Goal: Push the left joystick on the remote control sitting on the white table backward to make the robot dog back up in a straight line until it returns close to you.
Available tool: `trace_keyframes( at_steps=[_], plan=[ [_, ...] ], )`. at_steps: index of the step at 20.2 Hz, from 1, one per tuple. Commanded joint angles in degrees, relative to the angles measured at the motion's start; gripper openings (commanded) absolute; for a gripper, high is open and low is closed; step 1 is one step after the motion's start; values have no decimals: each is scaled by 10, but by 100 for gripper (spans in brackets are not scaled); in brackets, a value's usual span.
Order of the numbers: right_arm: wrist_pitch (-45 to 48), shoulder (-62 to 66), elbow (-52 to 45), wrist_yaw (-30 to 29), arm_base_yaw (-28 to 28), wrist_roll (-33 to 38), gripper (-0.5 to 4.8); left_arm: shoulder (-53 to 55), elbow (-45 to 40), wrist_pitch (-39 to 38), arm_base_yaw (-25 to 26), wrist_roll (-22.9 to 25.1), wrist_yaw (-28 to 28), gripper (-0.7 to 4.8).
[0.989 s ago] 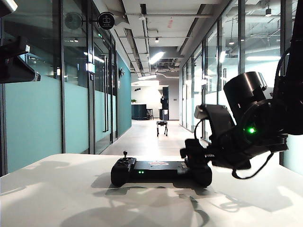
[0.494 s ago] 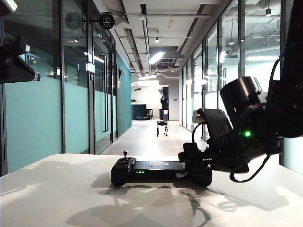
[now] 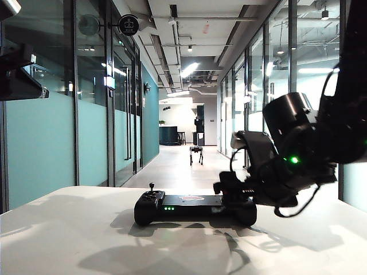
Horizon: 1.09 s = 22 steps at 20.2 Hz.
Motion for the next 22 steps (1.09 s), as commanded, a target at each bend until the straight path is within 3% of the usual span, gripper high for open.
trace_keyframes(
  at_steps=[1, 8, 10, 13, 16, 22],
  plan=[
    [-9, 1, 7, 2, 0, 1, 346, -1, 2, 4, 0, 0, 4, -5],
    [-8, 15, 14, 2, 0, 1, 340, -1, 2, 4, 0, 0, 4, -5],
    [-8, 15, 14, 2, 0, 1, 285, -1, 2, 4, 0, 0, 4, -5],
    [-9, 15, 14, 2, 0, 1, 268, -1, 2, 4, 0, 0, 4, -5],
    [-10, 15, 14, 2, 0, 1, 201, -1, 2, 4, 0, 0, 4, -5],
    [-10, 15, 14, 34, 0, 20, 197, -1, 2, 4, 0, 0, 4, -5]
  ],
)
